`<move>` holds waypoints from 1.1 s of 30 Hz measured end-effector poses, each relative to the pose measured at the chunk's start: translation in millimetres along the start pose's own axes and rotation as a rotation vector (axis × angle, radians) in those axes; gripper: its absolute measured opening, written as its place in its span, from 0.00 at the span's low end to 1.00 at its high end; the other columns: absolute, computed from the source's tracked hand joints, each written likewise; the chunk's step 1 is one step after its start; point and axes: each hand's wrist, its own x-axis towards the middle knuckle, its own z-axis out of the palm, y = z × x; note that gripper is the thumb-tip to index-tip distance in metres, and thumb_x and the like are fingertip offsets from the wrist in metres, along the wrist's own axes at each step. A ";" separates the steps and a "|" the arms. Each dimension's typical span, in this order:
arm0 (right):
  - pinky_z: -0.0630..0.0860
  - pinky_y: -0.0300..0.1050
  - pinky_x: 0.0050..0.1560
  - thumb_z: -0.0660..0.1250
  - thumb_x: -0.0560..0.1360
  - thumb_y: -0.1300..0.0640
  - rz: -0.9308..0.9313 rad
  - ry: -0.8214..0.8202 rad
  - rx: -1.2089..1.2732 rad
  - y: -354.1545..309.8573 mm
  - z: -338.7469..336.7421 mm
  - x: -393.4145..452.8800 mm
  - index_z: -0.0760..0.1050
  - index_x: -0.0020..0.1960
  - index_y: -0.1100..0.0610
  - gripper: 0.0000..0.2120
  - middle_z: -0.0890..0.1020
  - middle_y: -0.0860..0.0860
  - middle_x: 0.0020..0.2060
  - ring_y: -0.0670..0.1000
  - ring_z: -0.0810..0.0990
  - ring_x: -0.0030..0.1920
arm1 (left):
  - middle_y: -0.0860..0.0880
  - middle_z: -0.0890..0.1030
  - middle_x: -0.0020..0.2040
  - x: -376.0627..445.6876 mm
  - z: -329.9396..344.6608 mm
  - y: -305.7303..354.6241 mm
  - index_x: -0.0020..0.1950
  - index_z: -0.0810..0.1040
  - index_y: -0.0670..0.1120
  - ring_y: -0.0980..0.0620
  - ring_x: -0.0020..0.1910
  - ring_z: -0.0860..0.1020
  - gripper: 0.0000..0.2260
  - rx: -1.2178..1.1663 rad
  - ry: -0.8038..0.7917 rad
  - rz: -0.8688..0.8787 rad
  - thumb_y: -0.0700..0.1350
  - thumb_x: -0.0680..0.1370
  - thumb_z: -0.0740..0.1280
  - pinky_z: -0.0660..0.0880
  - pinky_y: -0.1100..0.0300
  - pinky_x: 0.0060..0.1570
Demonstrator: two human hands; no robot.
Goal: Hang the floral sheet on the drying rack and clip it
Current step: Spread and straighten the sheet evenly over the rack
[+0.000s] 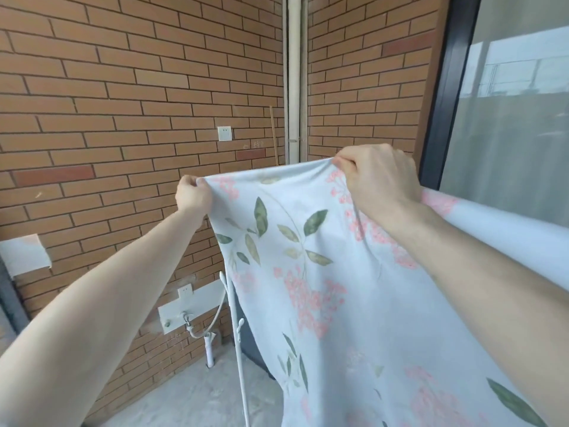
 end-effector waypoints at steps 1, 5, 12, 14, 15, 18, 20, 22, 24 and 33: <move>0.74 0.53 0.44 0.59 0.84 0.46 -0.024 0.016 0.008 -5.9 -0.8 2.3 0.83 0.50 0.48 0.15 0.86 0.50 0.45 0.63 0.81 0.47 | 0.46 0.77 0.52 4.7 -6.4 5.7 0.54 0.71 0.46 0.45 0.49 0.74 0.07 -0.024 0.047 0.002 0.47 0.85 0.57 0.71 0.55 0.50; 0.71 0.51 0.42 0.58 0.84 0.45 -0.148 -0.032 0.011 -30.7 6.0 -2.0 0.81 0.49 0.49 0.15 0.86 0.49 0.46 0.63 0.80 0.47 | 0.46 0.78 0.55 20.4 -33.5 4.4 0.56 0.72 0.47 0.45 0.52 0.75 0.06 0.025 0.165 0.032 0.47 0.86 0.58 0.72 0.54 0.57; 0.67 0.49 0.42 0.60 0.85 0.47 -0.187 -0.298 -0.068 -37.3 37.6 -29.7 0.83 0.48 0.50 0.15 0.85 0.52 0.46 0.62 0.81 0.48 | 0.38 0.80 0.64 15.8 -45.7 -44.2 0.68 0.76 0.43 0.35 0.61 0.79 0.15 0.409 -0.016 -0.004 0.50 0.85 0.60 0.76 0.49 0.59; 0.70 0.50 0.42 0.60 0.85 0.47 -0.168 -0.307 -0.059 -34.9 43.4 -39.3 0.83 0.49 0.48 0.14 0.85 0.51 0.49 0.62 0.81 0.48 | 0.38 0.80 0.64 8.9 -43.4 -59.5 0.68 0.76 0.44 0.35 0.60 0.79 0.16 0.471 -0.101 -0.002 0.50 0.84 0.60 0.78 0.49 0.57; 0.73 0.51 0.43 0.60 0.84 0.46 -0.152 -0.293 -0.049 -33.3 44.7 -42.6 0.83 0.50 0.48 0.14 0.85 0.50 0.49 0.62 0.81 0.48 | 0.38 0.80 0.64 4.6 -40.5 -65.6 0.68 0.76 0.44 0.36 0.60 0.79 0.16 0.489 -0.127 0.006 0.50 0.84 0.60 0.77 0.50 0.54; 0.74 0.51 0.45 0.63 0.83 0.46 -0.131 -0.267 -0.046 -28.6 45.2 -47.0 0.84 0.52 0.47 0.12 0.85 0.49 0.51 0.61 0.81 0.50 | 0.39 0.80 0.63 -7.0 -30.3 -74.4 0.67 0.76 0.43 0.37 0.57 0.79 0.16 0.514 -0.168 0.025 0.50 0.85 0.59 0.72 0.52 0.48; 0.70 0.49 0.44 0.65 0.82 0.46 -0.120 -0.267 -0.029 -26.6 45.4 -52.2 0.84 0.52 0.47 0.10 0.85 0.48 0.53 0.60 0.81 0.52 | 0.39 0.80 0.62 -11.5 -24.9 -78.8 0.66 0.76 0.42 0.38 0.54 0.78 0.16 0.499 -0.177 0.022 0.49 0.85 0.58 0.72 0.52 0.48; 0.70 0.49 0.46 0.67 0.80 0.47 -0.101 -0.233 0.028 -25.5 46.9 -63.1 0.83 0.52 0.47 0.07 0.84 0.46 0.54 0.58 0.81 0.54 | 0.39 0.80 0.61 -14.9 -21.9 -82.7 0.66 0.75 0.40 0.38 0.51 0.77 0.16 0.470 -0.175 0.014 0.50 0.85 0.58 0.72 0.51 0.47; 0.73 0.49 0.54 0.68 0.79 0.51 -0.125 -0.115 0.134 -25.7 49.3 -84.7 0.83 0.52 0.48 0.06 0.83 0.44 0.57 0.55 0.81 0.56 | 0.42 0.79 0.58 -23.0 -20.9 -84.9 0.67 0.73 0.41 0.40 0.51 0.76 0.17 0.421 -0.164 0.017 0.50 0.85 0.58 0.72 0.52 0.49; 0.76 0.37 0.52 0.70 0.78 0.53 0.410 -0.646 0.665 -54.0 142.1 -317.1 0.80 0.55 0.43 0.08 0.82 0.36 0.51 0.38 0.80 0.50 | 0.48 0.76 0.57 -141.5 -14.6 -219.1 0.61 0.69 0.47 0.44 0.55 0.77 0.15 0.236 -0.335 -0.201 0.53 0.80 0.68 0.75 0.50 0.53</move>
